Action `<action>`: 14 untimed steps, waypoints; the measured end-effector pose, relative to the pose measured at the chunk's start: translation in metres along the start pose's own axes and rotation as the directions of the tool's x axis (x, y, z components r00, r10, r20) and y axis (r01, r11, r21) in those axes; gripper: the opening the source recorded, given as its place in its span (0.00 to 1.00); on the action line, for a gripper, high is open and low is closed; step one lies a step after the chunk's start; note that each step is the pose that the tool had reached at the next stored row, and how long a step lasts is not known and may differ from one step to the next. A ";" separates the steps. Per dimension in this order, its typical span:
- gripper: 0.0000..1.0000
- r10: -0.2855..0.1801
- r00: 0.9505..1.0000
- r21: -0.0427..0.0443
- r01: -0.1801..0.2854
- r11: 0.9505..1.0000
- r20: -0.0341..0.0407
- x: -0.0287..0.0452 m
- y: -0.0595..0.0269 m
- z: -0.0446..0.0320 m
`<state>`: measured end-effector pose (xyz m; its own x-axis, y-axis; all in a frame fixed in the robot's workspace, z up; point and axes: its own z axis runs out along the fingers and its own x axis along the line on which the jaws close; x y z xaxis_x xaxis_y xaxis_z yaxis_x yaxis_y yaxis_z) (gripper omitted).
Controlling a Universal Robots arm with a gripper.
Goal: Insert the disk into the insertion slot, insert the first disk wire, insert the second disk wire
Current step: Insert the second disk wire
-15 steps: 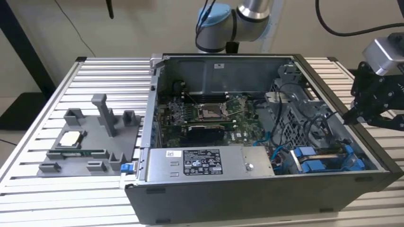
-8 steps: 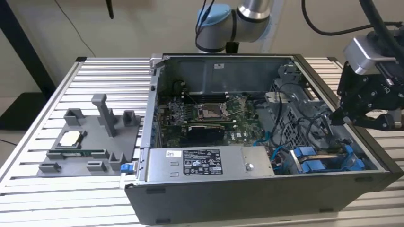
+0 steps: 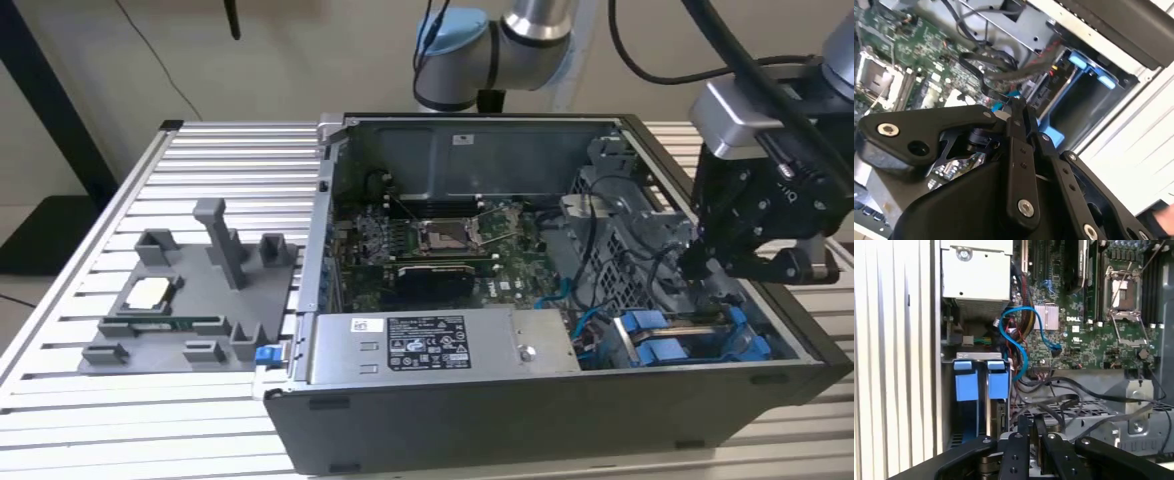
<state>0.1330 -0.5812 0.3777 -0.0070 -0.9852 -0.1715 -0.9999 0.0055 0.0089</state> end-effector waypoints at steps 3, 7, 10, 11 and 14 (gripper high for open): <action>0.16 -0.004 0.999 0.000 0.004 1.000 -0.032 0.0002 0.0013 0.0015; 0.16 -0.007 0.999 -0.001 0.007 1.000 -0.039 0.0013 0.0017 0.0073; 0.16 -0.008 0.999 -0.001 0.008 1.000 -0.044 0.0021 0.0017 0.0123; 0.16 -0.008 0.999 -0.001 0.008 1.000 -0.045 0.0024 0.0017 0.0138; 0.16 -0.009 0.999 -0.001 0.009 1.000 -0.051 0.0034 0.0010 0.0167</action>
<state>0.1319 -0.5817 0.3607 0.0025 -0.9926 -0.1211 -1.0000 -0.0035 0.0081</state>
